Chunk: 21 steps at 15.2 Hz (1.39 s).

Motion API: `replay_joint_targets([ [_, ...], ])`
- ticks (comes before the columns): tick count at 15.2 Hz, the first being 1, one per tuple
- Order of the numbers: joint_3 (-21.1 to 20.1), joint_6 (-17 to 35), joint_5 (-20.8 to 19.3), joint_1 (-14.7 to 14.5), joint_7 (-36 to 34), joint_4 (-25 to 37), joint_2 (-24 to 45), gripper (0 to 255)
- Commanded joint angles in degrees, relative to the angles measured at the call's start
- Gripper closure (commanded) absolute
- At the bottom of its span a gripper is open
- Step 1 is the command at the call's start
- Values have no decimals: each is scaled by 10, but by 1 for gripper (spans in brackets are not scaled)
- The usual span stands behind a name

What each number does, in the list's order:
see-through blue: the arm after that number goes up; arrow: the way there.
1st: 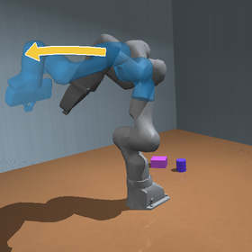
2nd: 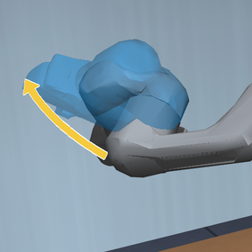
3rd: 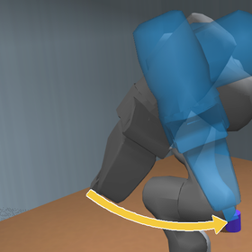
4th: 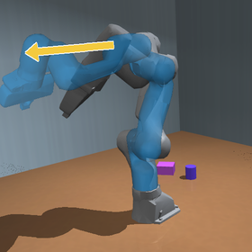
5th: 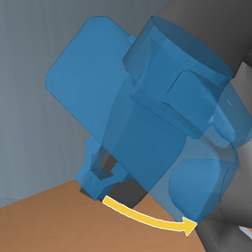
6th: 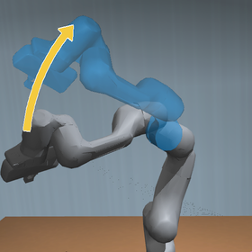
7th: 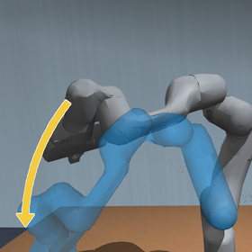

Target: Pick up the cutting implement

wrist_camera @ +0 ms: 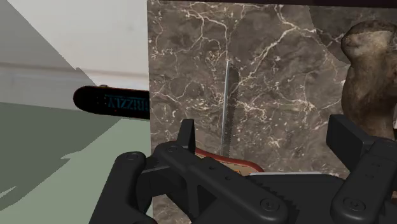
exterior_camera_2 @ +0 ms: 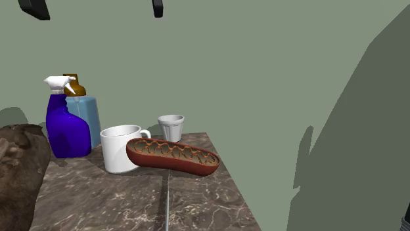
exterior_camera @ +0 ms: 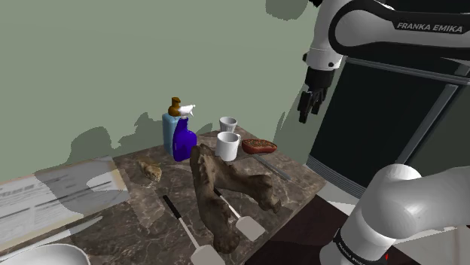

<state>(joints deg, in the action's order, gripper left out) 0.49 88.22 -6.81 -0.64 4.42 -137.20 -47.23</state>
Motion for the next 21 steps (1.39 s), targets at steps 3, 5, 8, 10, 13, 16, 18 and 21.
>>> replay_joint_targets([
  [3,12,35,2,3,1,-21,20,0],
  [5,24,71,4,6,3,-39,44,0],
  [8,41,126,8,9,7,-62,85,0],
  [10,52,163,12,11,10,-73,117,0],
  [13,69,218,21,12,18,-85,170,0],
  [16,86,272,34,11,28,-89,230,0],
  [18,96,308,46,9,38,-89,273,0],
  [21,110,356,69,6,56,-82,340,0],
])
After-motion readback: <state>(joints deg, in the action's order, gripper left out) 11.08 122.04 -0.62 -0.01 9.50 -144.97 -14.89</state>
